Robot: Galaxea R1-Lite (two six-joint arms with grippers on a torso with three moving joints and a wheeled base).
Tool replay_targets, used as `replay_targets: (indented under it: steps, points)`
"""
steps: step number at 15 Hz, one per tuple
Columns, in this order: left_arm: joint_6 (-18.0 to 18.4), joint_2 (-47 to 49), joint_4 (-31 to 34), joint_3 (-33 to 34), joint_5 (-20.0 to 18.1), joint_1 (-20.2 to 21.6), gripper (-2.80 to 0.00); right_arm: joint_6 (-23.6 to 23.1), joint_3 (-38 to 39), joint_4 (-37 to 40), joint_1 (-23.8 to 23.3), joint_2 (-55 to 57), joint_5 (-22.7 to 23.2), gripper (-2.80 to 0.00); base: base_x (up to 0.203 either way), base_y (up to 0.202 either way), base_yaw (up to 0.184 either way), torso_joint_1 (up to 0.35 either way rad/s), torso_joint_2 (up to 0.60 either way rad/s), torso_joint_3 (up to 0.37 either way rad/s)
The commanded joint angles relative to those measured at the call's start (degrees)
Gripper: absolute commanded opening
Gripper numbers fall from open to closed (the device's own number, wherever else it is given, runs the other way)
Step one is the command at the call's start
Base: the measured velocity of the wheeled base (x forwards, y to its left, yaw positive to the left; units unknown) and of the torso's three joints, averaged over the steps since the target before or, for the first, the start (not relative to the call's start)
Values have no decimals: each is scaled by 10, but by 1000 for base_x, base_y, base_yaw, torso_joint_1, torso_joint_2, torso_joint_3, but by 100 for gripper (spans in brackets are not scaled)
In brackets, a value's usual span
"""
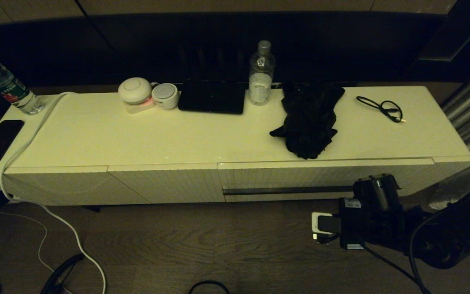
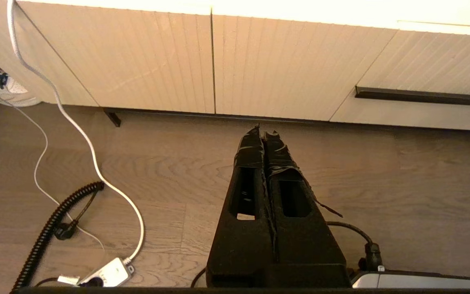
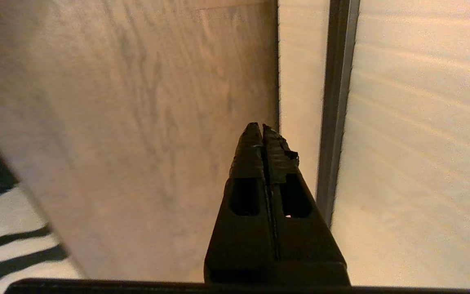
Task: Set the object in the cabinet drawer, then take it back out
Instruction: Open the drawer
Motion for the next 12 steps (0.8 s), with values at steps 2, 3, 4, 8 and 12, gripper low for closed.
replay_targets:
  steps: [2,3,4,8,12]
  points:
    - [-1,-1,0,0,0,0,-280,-38,26,-96,1,60,3,-280,0,0,0,0,0,0]
    - [-1,-1,0,0,0,0,-280,-51,33,-119,1,71,3,-280,0,0,0,0,0,0]
    - [-1,-1,0,0,0,0,-280,-53,33,-119,1,71,1,-280,0,0,0,0,0,0]
    - [-1,-1,0,0,0,0,-280,-54,17,-83,-11,63,4,-280,0,0,0,0,0,0]
    - [-1,-1,0,0,0,-1,-280,-51,-3,14,-17,21,3,-280,0,0,0,0,0,0]
